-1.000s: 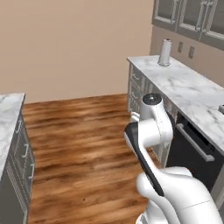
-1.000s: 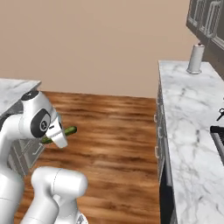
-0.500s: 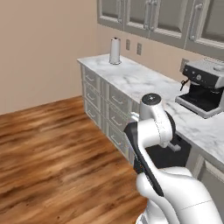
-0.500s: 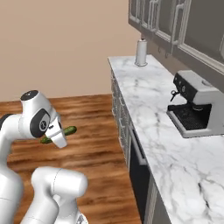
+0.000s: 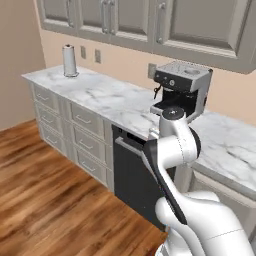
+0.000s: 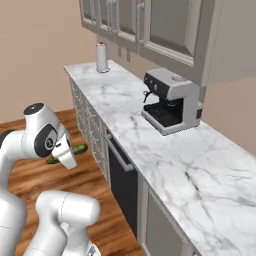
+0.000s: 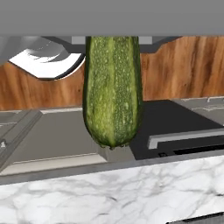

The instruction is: Turn on the sink faucet. Then move the squash from the counter to the sink. Turn off the sink. Move the vegetable from the sink to the pot next to the stove. Finally move the pot to the rear left burner.

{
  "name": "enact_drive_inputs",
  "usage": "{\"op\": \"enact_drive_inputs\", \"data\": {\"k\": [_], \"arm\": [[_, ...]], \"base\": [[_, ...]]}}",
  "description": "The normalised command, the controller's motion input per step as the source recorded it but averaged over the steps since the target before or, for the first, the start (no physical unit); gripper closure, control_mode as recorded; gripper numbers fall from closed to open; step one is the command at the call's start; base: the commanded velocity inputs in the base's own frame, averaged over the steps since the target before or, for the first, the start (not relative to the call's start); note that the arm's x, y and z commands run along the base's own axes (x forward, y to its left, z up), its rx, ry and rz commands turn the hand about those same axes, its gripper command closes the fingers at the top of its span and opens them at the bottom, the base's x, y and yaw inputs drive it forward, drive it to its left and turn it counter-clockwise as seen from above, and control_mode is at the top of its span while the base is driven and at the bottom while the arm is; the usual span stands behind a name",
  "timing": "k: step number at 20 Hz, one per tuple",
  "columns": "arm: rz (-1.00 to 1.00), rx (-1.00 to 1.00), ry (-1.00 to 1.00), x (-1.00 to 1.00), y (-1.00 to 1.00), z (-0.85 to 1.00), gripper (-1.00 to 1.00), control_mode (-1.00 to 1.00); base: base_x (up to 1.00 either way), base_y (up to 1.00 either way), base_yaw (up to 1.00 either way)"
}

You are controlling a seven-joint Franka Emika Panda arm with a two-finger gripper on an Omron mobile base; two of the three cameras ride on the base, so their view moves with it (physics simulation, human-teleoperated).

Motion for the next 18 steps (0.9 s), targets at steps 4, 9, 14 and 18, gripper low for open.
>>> {"op": "enact_drive_inputs", "data": {"k": [4,9,14,18], "arm": [[0.0,0.0,0.0,0.0,0.0,0.0,1.0,1.0],[0.0,0.0,0.0,0.0,0.0,0.0,1.0,1.0],[0.0,0.0,0.0,0.0,0.0,0.0,1.0,1.0],[0.0,0.0,0.0,0.0,0.0,0.0,1.0,1.0]], "base": [[-0.06,-0.47,-0.45],[-0.04,-0.54,-0.43],[-0.08,-0.58,-0.39],[-0.42,-0.33,-0.34]]}}
